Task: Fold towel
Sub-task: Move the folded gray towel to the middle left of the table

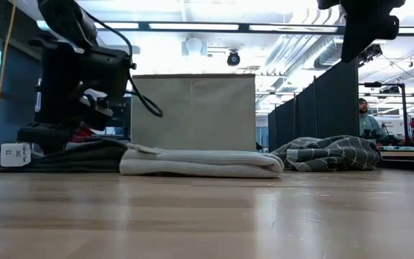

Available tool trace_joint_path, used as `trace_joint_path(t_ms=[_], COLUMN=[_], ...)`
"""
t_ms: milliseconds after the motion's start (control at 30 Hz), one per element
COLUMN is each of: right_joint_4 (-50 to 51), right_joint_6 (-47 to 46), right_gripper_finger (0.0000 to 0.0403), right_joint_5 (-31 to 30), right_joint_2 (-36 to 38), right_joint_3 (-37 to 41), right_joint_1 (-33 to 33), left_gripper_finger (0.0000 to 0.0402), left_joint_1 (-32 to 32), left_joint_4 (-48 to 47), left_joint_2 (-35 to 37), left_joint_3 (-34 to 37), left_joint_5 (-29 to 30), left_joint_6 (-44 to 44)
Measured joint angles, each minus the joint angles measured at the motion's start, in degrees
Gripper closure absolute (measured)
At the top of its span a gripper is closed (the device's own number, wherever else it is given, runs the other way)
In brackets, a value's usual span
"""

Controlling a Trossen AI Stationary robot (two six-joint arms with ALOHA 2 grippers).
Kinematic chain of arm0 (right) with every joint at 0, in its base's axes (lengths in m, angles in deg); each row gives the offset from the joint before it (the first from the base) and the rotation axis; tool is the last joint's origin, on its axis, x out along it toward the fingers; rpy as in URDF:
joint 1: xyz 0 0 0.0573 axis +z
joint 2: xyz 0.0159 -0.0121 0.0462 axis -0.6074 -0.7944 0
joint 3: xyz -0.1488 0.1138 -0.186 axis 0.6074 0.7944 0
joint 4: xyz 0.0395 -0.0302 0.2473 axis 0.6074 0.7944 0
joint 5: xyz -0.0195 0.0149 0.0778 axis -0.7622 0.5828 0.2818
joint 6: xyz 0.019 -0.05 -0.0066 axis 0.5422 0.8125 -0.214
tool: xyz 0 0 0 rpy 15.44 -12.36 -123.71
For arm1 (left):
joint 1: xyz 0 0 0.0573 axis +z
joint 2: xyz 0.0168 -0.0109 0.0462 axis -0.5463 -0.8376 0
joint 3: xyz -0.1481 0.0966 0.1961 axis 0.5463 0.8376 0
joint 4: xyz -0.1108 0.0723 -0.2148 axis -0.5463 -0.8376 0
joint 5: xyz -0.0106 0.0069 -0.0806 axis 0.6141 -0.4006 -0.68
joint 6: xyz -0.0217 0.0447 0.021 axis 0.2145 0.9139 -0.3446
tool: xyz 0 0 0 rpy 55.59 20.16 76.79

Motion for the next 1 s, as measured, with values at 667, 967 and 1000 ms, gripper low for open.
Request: trace_joint_path(t_ms=[667,967,1000], right_joint_4=[0.52,0.67,0.79], right_joint_6=[0.73,2.22,1.91], right_gripper_finger=[0.0403,0.0403,0.0403], right_joint_5=[-2.19,-1.55,-1.52], right_joint_2=[-0.03,-0.04,-0.04], right_joint_3=[0.0,0.0,0.0], right_joint_1=[-0.01,-0.01,-0.06], left_gripper_finger=[0.0401,0.0401,0.0401], left_joint_1=[-11.39,-8.8,-8.67], left_joint_4=[-3.3,-3.99,-5.09], left_joint_2=[-0.03,-0.28,-0.28], left_joint_3=[-0.75,-5.6,-6.73], left_joint_5=[-6.74,-1.81,-1.79], left_joint_6=[1.33,1.27,1.37])
